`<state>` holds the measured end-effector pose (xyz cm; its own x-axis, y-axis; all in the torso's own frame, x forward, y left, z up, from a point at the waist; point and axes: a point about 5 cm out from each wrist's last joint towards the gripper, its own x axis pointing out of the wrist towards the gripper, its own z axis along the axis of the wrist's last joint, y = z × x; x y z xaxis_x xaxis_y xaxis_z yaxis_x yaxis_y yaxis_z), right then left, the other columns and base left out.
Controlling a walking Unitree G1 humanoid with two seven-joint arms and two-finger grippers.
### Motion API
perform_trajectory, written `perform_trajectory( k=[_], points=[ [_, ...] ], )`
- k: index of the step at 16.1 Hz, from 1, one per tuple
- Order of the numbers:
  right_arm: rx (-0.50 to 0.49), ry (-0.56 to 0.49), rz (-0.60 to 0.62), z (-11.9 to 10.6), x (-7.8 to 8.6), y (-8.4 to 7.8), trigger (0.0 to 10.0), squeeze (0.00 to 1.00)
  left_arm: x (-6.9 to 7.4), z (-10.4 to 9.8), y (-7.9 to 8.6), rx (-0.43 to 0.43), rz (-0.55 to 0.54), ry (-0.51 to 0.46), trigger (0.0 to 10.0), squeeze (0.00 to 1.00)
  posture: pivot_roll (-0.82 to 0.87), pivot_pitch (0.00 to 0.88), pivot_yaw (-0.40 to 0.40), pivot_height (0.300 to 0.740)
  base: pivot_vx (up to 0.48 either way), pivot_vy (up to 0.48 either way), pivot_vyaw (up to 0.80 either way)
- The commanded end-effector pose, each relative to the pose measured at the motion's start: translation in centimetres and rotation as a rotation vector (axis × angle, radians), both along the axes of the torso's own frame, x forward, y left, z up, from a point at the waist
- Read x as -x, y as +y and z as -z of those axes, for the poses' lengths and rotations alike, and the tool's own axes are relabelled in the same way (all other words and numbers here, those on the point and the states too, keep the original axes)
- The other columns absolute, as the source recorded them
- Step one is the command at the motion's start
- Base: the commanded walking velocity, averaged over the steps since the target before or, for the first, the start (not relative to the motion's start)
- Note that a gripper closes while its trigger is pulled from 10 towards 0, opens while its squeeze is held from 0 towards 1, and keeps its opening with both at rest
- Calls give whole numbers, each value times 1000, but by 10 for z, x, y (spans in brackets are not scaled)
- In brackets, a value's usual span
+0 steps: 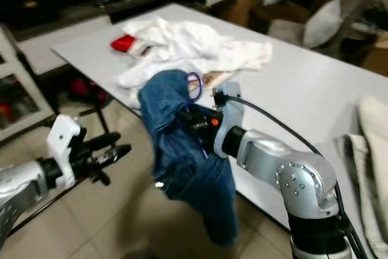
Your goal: Hang hanger
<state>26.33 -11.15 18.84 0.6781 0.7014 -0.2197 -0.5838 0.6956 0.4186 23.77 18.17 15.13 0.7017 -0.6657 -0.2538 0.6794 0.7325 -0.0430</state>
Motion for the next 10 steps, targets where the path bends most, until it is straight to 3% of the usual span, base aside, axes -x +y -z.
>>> perform_trajectory(
  k=[1, 5, 10],
  points=[
    [-15, -43, 3, -7, -1, 1, 10000, 0, -1, 0, 4, -4, -13, 14, 10000, 0, -66, 0, 14, 740, 0, 0, 775],
    [-12, -61, 31, -2, -2, 0, 10000, 0, -6, -4, 11, 21, -72, -1, 10000, 0, -62, 0, 11, 740, 0, 0, 775],
    [6, -48, 58, 5, -3, -1, 10000, 0, 2, -2, 10, 32, -44, 17, 10000, 0, -54, 0, -2, 740, 0, 0, 775]
  ],
)
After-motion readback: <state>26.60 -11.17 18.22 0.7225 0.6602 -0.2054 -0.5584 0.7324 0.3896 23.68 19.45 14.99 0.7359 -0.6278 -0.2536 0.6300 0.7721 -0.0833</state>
